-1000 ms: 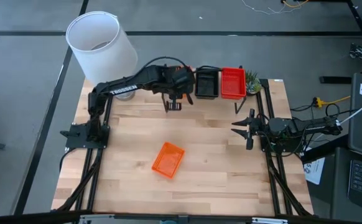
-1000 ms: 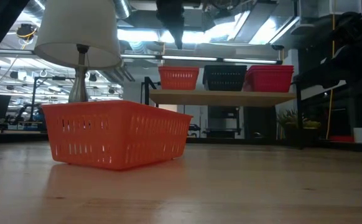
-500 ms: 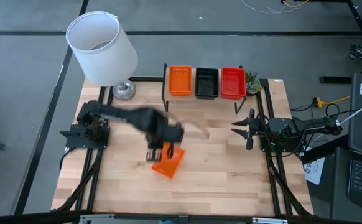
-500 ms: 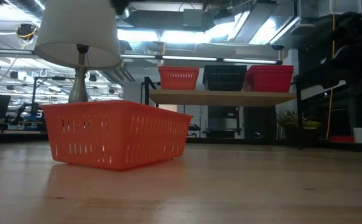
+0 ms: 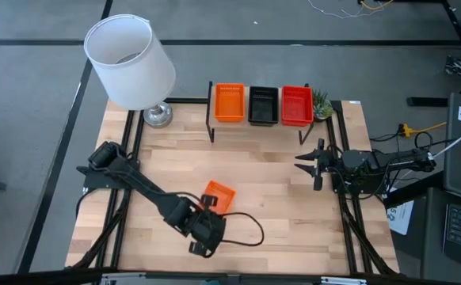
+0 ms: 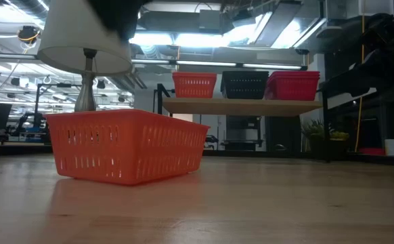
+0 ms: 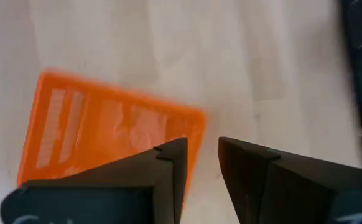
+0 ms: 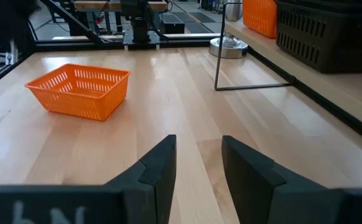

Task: Stack baskets on shelf by color
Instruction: Stack the orange basket on the other orange basket on the shelf

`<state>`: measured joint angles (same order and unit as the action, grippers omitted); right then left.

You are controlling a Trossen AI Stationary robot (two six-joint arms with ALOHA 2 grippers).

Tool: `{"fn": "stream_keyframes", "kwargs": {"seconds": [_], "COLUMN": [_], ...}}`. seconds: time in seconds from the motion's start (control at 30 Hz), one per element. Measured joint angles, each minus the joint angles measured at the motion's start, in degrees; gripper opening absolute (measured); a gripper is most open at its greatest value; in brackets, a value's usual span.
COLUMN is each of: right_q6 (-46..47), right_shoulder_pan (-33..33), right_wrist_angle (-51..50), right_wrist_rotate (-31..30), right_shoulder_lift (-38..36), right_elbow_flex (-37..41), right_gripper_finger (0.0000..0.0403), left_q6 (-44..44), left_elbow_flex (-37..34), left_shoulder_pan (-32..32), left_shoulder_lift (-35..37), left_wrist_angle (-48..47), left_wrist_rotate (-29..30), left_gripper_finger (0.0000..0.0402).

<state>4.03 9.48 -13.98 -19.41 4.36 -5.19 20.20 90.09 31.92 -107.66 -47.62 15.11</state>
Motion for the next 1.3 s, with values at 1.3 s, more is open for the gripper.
{"fn": "stream_keyframes", "kwargs": {"seconds": [1.3], "right_q6": [0.0], "right_shoulder_pan": [0.0], "right_wrist_angle": [0.0], "right_wrist_rotate": [0.0], "right_shoulder_lift": [0.0], "right_elbow_flex": [0.0], "right_gripper_finger": [0.0131], "left_q6": [3.3], "left_elbow_flex": [-16.2], "left_shoulder_pan": [-3.8], "left_shoulder_lift": [0.2], "left_wrist_angle": [14.7], "left_wrist_rotate": [-2.9], "left_gripper_finger": [0.0006]}}
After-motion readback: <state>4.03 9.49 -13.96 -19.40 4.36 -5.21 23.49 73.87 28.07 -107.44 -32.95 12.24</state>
